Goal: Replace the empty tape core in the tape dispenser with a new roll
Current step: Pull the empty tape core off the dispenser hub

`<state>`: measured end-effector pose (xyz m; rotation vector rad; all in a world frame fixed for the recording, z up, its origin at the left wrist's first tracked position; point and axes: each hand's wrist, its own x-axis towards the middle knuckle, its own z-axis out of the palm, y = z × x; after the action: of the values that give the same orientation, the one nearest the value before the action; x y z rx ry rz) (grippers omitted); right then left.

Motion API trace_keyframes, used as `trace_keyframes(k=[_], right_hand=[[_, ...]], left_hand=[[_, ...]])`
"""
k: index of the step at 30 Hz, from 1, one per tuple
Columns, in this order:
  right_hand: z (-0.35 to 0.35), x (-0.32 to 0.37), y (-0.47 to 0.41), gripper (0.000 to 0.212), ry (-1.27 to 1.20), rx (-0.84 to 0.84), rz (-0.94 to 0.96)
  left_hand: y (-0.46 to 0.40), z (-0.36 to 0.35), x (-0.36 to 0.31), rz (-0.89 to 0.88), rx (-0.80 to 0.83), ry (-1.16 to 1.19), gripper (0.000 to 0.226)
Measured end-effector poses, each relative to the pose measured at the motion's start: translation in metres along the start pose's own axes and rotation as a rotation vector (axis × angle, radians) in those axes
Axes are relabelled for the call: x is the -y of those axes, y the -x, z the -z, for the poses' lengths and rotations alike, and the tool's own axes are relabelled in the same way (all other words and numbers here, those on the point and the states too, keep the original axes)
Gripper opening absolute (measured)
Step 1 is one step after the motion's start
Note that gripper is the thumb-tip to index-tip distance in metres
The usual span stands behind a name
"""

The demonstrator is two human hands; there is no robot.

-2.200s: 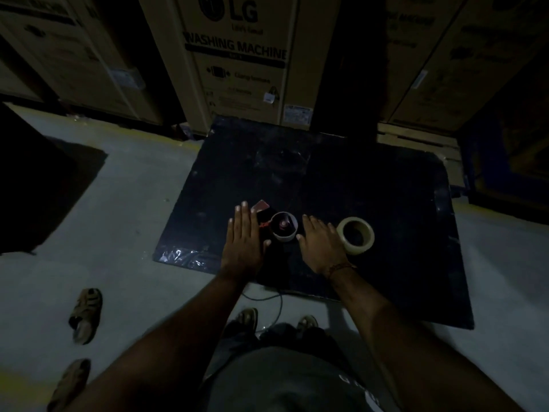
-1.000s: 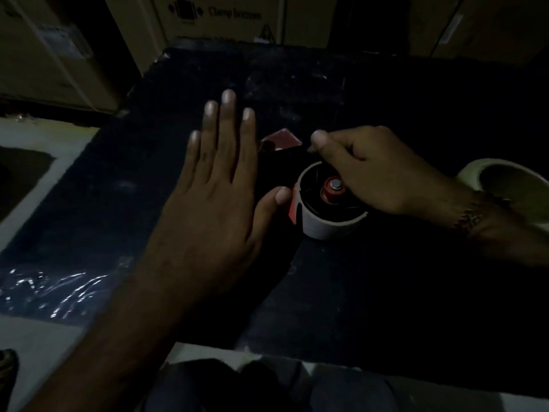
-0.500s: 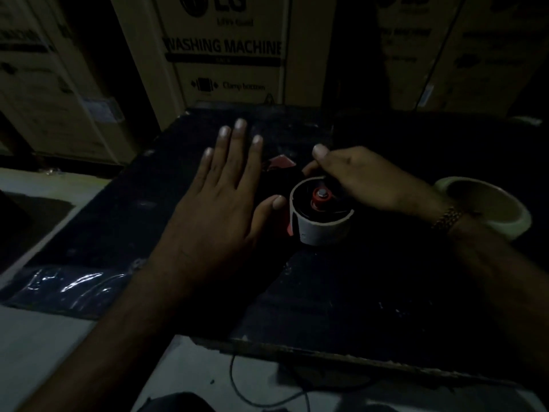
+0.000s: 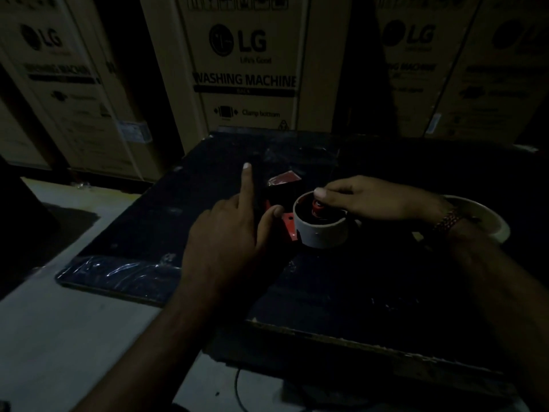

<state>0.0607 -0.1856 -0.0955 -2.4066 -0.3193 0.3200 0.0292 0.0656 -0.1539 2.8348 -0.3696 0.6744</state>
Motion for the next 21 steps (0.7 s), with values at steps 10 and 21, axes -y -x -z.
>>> trace_keyframes(k=[10,21], right_hand=[[0.003,-0.007,0.001,0.051,-0.075,0.047,-0.010],[0.007,-0.012,0.009,0.036,-0.184,0.021,0.031]], left_hand=[[0.006,-0.007,-0.017,-0.124,-0.200,0.208,0.040],[0.032,0.005,-0.056,0.131,-0.289,0.300,0.036]])
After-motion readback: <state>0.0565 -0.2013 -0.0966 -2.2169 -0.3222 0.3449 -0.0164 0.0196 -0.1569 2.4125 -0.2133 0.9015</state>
